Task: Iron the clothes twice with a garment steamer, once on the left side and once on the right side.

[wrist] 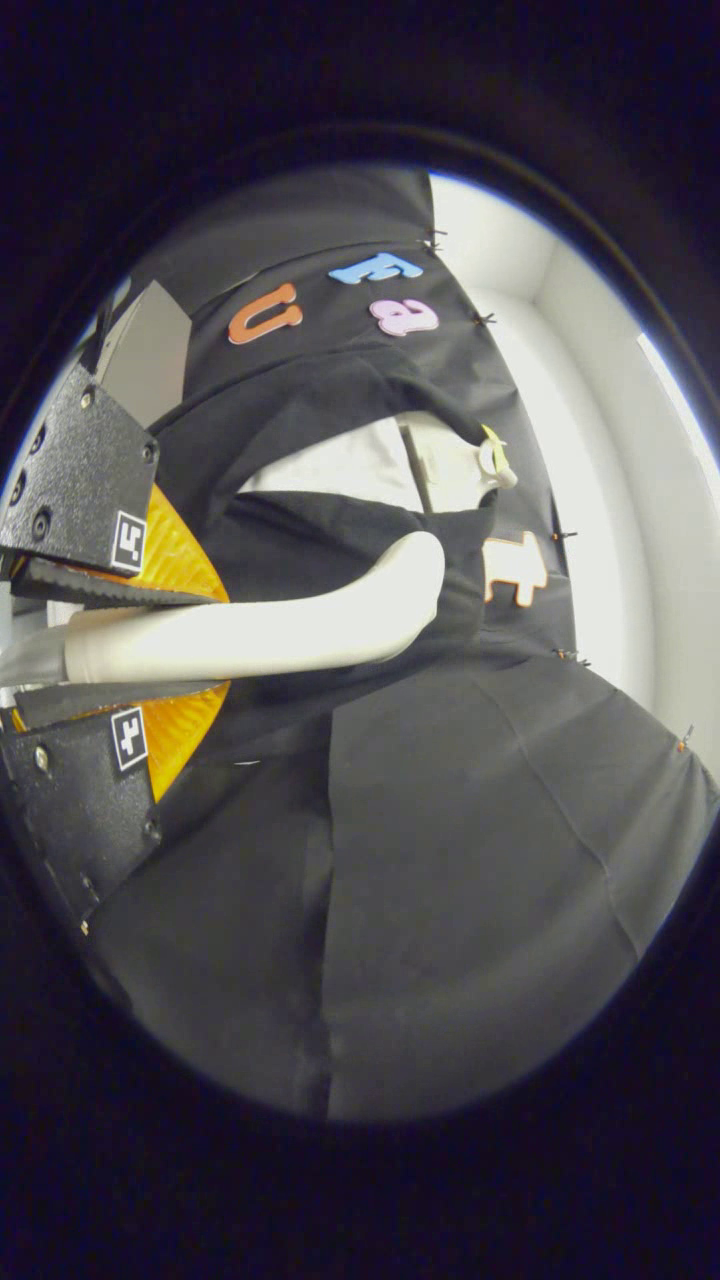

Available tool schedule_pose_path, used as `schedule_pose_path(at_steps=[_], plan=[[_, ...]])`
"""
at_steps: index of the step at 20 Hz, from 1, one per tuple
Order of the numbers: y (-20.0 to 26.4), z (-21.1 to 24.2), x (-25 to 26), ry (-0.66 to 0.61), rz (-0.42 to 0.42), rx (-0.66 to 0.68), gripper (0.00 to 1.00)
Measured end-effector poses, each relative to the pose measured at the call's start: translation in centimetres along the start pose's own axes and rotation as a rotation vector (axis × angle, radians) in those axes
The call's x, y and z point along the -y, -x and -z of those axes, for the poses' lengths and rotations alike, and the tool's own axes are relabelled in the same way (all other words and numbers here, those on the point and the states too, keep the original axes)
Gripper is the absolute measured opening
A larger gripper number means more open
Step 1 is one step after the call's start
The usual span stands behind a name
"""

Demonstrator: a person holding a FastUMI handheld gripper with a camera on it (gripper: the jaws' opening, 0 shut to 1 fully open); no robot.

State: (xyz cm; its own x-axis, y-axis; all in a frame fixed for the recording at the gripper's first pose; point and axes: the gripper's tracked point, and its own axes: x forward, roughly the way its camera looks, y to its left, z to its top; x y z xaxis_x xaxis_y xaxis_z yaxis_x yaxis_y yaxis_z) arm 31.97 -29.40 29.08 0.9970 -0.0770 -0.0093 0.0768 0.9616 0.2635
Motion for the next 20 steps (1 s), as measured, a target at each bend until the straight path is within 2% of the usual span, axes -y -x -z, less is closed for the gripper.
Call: schedule_pose_path(at_steps=[6, 10, 20], plan=[[-3.6, -2.2, -1.5, 0.05, -0.003, 0.022, 0.36], [-4.6, -1.0, -2.1, 0.079, 0.005, 0.013, 0.36], [-3.3, 4.7, -0.9, 0.131, 0.05, -0.079, 0.36]])
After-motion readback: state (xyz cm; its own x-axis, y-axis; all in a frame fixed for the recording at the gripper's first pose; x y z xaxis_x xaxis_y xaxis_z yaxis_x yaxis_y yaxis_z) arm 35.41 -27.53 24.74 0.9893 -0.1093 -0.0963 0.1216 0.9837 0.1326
